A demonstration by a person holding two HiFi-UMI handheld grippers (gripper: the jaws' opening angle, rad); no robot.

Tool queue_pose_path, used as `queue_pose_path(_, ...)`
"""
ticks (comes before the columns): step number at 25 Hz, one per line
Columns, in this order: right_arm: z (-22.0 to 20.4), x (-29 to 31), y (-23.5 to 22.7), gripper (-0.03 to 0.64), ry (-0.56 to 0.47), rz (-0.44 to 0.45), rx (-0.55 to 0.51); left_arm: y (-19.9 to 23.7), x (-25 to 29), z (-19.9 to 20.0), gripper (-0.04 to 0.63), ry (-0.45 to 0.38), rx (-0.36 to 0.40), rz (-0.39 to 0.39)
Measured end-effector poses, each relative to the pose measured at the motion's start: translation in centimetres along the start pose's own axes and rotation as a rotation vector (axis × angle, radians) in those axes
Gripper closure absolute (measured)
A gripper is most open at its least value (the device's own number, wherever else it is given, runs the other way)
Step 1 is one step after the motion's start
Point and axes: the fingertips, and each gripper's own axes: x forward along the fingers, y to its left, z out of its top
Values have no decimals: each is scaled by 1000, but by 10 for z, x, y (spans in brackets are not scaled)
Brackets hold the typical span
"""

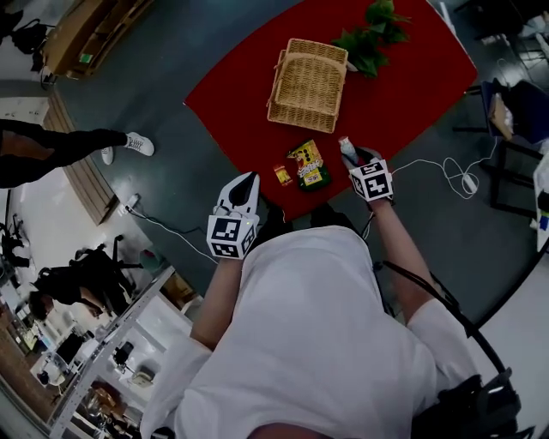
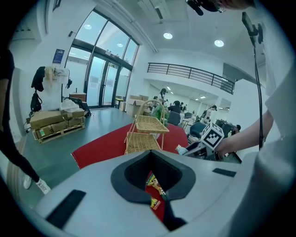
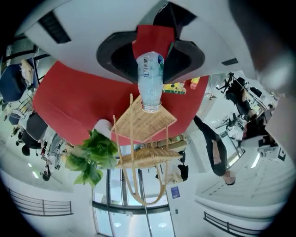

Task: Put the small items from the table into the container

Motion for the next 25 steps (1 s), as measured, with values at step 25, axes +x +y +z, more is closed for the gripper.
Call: queue_pose_path(25,201,-24,16,442,-223,10,-111,33,5,53,588,-92,44,-3)
